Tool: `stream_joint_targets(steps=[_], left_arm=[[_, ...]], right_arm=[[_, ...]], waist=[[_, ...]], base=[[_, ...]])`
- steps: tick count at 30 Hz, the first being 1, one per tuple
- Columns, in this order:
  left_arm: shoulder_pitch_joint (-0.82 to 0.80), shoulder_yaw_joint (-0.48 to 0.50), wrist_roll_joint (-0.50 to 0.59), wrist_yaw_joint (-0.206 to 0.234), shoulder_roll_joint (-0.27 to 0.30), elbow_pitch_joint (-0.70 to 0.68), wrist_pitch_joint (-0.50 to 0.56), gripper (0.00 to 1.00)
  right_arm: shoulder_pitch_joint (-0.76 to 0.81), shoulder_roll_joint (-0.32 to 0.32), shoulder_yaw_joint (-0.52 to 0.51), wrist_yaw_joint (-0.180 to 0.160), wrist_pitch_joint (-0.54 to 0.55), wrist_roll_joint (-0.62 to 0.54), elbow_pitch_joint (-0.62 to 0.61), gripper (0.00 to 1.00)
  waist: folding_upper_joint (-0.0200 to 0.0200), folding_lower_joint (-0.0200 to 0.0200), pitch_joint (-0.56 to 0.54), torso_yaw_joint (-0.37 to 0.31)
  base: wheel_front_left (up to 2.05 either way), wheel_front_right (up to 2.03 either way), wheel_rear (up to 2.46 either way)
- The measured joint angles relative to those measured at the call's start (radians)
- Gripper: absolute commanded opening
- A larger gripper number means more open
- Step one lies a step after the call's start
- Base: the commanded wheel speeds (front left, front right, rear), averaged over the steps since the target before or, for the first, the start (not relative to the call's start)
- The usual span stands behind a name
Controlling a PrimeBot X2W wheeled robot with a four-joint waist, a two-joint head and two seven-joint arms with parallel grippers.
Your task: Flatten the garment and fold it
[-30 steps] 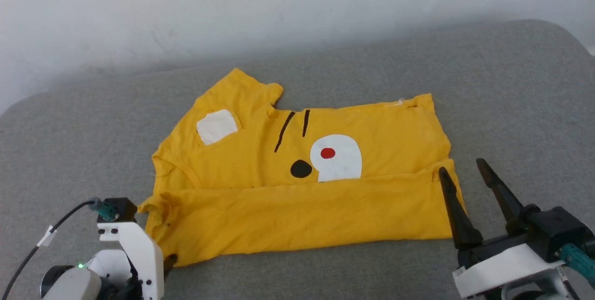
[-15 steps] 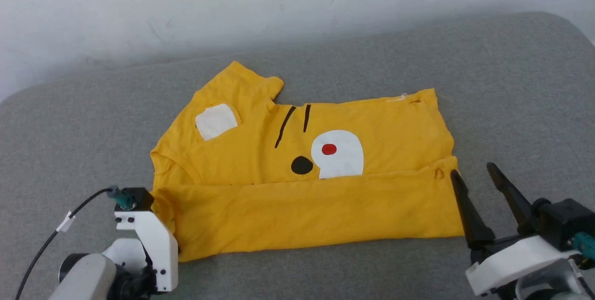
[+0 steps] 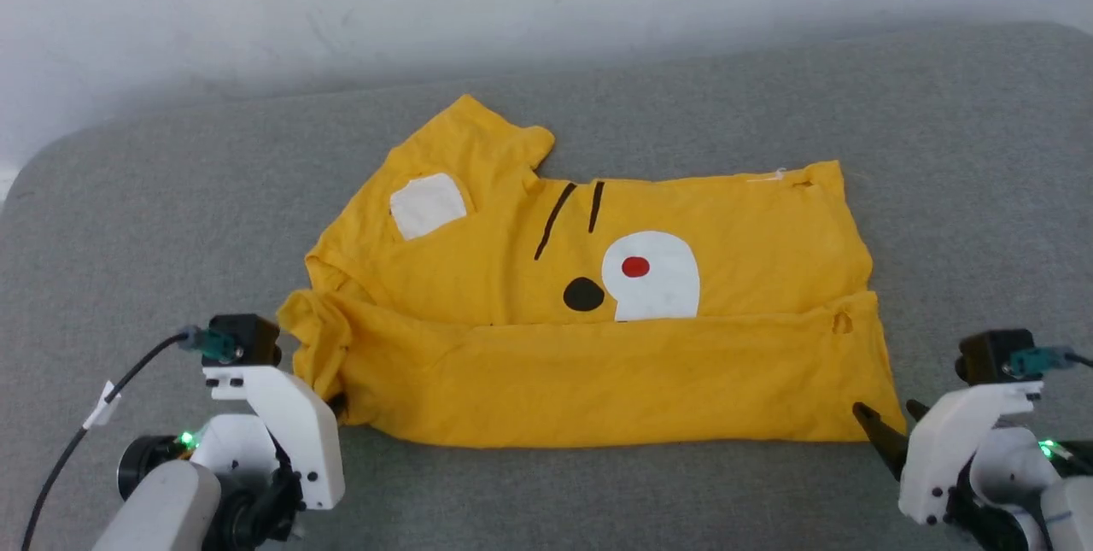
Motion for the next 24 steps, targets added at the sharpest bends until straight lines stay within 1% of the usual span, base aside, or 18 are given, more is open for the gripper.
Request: stream_joint_targets(steps=[4, 5, 6, 7, 8, 11, 14, 19, 24], left_arm=[[0.001, 0.0, 0.003, 0.009, 0.011, -0.047, 0.011, 0.0], [0.001, -0.002, 0.003, 0.009, 0.012, -0.053, 0.015, 0.0], [0.001, -0.004, 0.003, 0.009, 0.013, -0.057, 0.021, 0.0], [0.001, -0.006, 0.003, 0.009, 0.015, -0.06, 0.027, 0.0], [0.001, -0.007, 0.003, 0.009, 0.016, -0.062, 0.028, 0.0], [0.001, -0.012, 0.003, 0.009, 0.018, -0.065, 0.037, 0.0], [0.003, -0.014, 0.002, 0.009, 0.02, -0.064, 0.04, 0.0], [0.026, -0.015, 0.002, 0.009, 0.031, -0.063, 0.044, 0.0], [0.085, -0.011, -0.004, 0.019, 0.046, -0.074, 0.044, 0.0]], right_arm=[[-0.082, -0.017, 0.04, 0.0, 0.057, 0.033, 0.113, 1.0], [-0.099, -0.021, 0.051, 0.0, 0.075, 0.045, 0.136, 0.96], [-0.115, -0.028, 0.06, -0.001, 0.103, 0.061, 0.158, 0.62], [-0.131, -0.034, 0.067, -0.001, 0.133, 0.076, 0.175, 0.36], [-0.145, -0.04, 0.07, -0.001, 0.166, 0.09, 0.19, 0.0], [-0.174, -0.054, 0.073, -0.001, 0.224, 0.127, 0.208, 0.0], [-0.18, -0.058, 0.089, -0.001, 0.228, 0.136, 0.207, 0.0], [-0.179, -0.074, 0.131, -0.001, 0.165, 0.133, 0.194, 0.0], [-0.17, -0.082, 0.178, -0.001, 0.082, 0.113, 0.14, 0.0]], waist=[[0.0, 0.0, 0.018, 0.015], [0.0, 0.0001, 0.022, 0.019], [0.0, -0.0001, 0.027, 0.023], [0.0, -0.0002, 0.032, 0.027], [0.0, -0.0003, 0.036, 0.03], [0.0, -0.0002, 0.045, 0.04], [0.0, -0.0001, 0.046, 0.043], [0.0, -0.0001, 0.017, 0.041], [0.0, -0.0001, -0.039, 0.038]], base=[[0.0, 0.0, 0.0], [0.0, 0.0, 0.0], [0.0, 0.0, 0.0], [0.0, 0.0, 0.0], [0.0, 0.0, 0.0], [0.0, 0.0, 0.0], [0.0, 0.0, 0.0], [0.0, 0.0, 0.0], [0.0, 0.0, 0.0]])
